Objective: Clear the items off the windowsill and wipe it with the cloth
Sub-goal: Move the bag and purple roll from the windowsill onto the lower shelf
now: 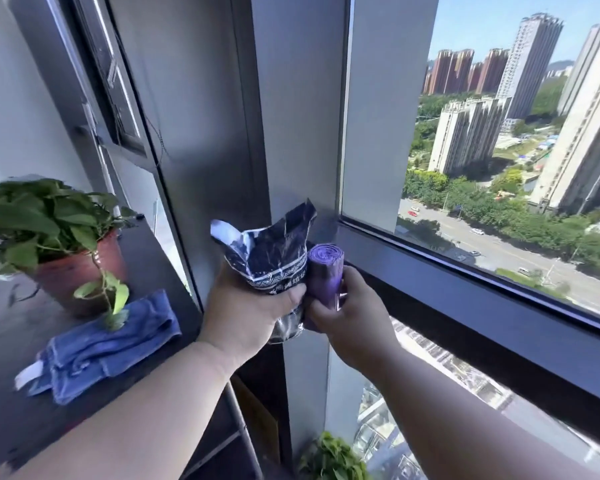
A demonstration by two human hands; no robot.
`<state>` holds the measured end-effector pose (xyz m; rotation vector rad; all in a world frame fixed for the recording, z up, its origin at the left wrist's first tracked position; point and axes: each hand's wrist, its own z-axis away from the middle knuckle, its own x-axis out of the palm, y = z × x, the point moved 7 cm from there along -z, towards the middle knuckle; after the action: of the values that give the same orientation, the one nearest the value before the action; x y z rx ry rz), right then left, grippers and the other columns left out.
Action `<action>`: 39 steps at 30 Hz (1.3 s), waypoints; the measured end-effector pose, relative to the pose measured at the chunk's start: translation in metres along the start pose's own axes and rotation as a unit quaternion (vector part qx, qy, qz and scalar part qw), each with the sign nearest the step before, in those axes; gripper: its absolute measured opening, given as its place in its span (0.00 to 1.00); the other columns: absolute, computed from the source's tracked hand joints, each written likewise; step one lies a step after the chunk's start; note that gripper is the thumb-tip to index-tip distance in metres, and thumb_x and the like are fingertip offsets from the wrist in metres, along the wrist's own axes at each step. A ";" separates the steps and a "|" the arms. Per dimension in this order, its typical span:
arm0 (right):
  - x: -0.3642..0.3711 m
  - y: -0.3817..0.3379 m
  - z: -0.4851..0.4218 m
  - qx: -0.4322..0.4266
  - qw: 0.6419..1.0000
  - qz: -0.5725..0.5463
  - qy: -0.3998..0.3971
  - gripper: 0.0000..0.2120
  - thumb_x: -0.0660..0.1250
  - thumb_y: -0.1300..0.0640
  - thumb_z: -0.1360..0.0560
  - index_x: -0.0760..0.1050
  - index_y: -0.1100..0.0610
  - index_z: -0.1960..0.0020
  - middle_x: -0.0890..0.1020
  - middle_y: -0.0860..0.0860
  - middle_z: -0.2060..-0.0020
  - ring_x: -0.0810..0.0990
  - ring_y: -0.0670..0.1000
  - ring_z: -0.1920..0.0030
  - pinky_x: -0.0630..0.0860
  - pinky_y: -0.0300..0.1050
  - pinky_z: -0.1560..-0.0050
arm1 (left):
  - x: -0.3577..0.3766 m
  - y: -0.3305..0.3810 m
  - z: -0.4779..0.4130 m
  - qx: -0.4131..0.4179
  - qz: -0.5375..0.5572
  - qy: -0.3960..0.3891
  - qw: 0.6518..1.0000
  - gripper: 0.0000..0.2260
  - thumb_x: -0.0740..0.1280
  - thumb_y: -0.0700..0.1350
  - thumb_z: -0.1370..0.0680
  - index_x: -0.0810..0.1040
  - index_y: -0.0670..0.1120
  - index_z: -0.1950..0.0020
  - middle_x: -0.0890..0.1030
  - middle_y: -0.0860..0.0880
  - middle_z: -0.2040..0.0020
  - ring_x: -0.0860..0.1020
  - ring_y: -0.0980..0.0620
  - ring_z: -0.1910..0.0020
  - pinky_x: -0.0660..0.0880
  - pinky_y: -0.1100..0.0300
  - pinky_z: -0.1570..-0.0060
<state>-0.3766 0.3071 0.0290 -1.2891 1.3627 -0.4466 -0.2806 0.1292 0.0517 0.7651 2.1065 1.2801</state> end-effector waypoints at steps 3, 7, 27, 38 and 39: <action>0.038 0.009 0.038 0.006 0.999 0.010 -0.034 0.16 0.74 0.43 0.33 0.73 0.39 0.48 0.84 0.39 0.60 0.82 0.41 0.60 0.80 0.41 0.61 | -0.031 -0.026 0.044 -0.029 -0.001 0.016 0.999 0.26 0.86 0.53 0.37 0.85 0.48 0.41 0.91 0.54 0.47 0.89 0.51 0.45 0.83 0.44 0.39; 0.091 0.033 0.090 0.038 0.994 -0.002 -0.104 0.19 0.74 0.45 0.32 0.74 0.40 0.43 0.86 0.41 0.57 0.83 0.43 0.58 0.82 0.50 0.54 | -0.068 -0.070 0.105 -0.075 -0.029 0.048 0.996 0.25 0.86 0.53 0.37 0.86 0.48 0.44 0.91 0.55 0.48 0.89 0.55 0.47 0.84 0.49 0.41; 0.302 0.115 0.150 0.194 0.956 0.044 -0.217 0.19 0.71 0.42 0.36 0.72 0.37 0.46 0.84 0.40 0.58 0.81 0.40 0.61 0.73 0.36 0.65 | -0.173 -0.253 0.182 -0.223 -0.173 0.198 0.939 0.20 0.84 0.48 0.34 0.84 0.47 0.45 0.89 0.52 0.50 0.87 0.50 0.48 0.82 0.53 0.46; 0.359 0.161 0.130 0.277 0.935 0.076 -0.208 0.16 0.71 0.41 0.32 0.72 0.46 0.49 0.83 0.43 0.62 0.81 0.44 0.66 0.71 0.39 0.70 | -0.178 -0.318 0.167 -0.264 -0.227 0.244 0.905 0.39 0.88 0.43 0.37 0.74 0.28 0.35 0.83 0.29 0.43 0.84 0.30 0.44 0.81 0.42 0.41; 0.363 0.164 0.131 0.281 0.933 0.080 -0.210 0.17 0.71 0.40 0.32 0.72 0.46 0.49 0.83 0.43 0.62 0.80 0.44 0.65 0.70 0.39 0.71 | -0.177 -0.322 0.168 -0.269 -0.226 0.246 0.903 0.40 0.88 0.42 0.37 0.73 0.27 0.34 0.83 0.28 0.42 0.84 0.30 0.43 0.80 0.43 0.41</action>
<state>-0.2396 0.1032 -0.3105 -0.7359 0.8781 -0.3824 -0.1003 -0.0209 -0.2768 -0.3046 1.9487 1.7758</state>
